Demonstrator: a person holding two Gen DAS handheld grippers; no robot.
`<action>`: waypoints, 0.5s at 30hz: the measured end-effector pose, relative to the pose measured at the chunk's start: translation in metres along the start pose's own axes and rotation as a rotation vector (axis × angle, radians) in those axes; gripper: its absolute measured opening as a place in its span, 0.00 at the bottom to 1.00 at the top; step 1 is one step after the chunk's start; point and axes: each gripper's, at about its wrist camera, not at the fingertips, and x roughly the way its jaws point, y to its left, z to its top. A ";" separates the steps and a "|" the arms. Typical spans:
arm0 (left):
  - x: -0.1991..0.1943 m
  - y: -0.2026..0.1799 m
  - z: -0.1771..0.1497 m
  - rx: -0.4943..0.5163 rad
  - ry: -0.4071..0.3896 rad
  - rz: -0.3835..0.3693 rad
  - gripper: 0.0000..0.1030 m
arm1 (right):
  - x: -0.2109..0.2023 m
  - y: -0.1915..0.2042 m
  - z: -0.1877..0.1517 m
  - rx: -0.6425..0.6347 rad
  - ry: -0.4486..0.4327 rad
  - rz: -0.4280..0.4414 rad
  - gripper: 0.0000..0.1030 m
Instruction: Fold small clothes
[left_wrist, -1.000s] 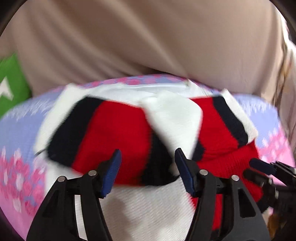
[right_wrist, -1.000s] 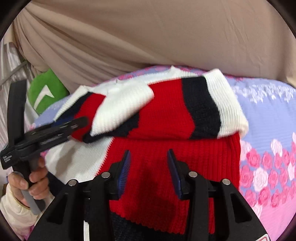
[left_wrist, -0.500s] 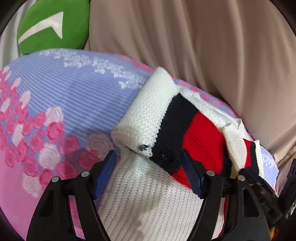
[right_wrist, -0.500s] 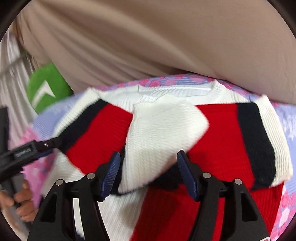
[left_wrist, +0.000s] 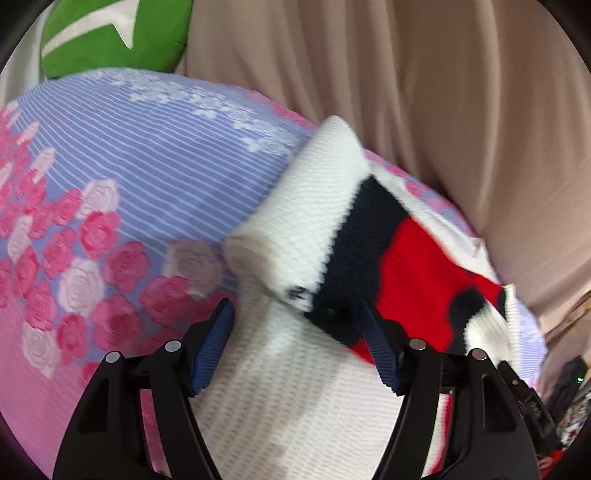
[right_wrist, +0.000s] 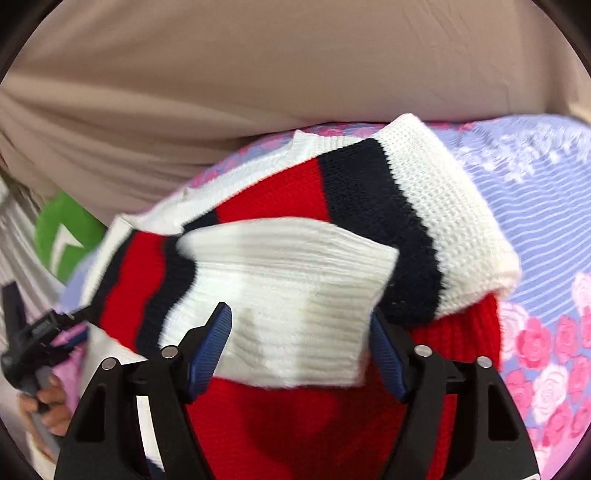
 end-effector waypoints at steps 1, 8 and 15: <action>0.001 -0.002 0.001 -0.005 0.006 -0.009 0.65 | 0.002 0.000 0.003 0.013 0.003 0.007 0.70; 0.012 0.007 0.017 -0.124 0.050 -0.032 0.21 | 0.009 0.018 0.043 -0.016 0.006 -0.005 0.07; -0.028 -0.009 0.011 -0.056 -0.120 0.007 0.11 | -0.079 0.048 0.083 -0.234 -0.326 0.222 0.07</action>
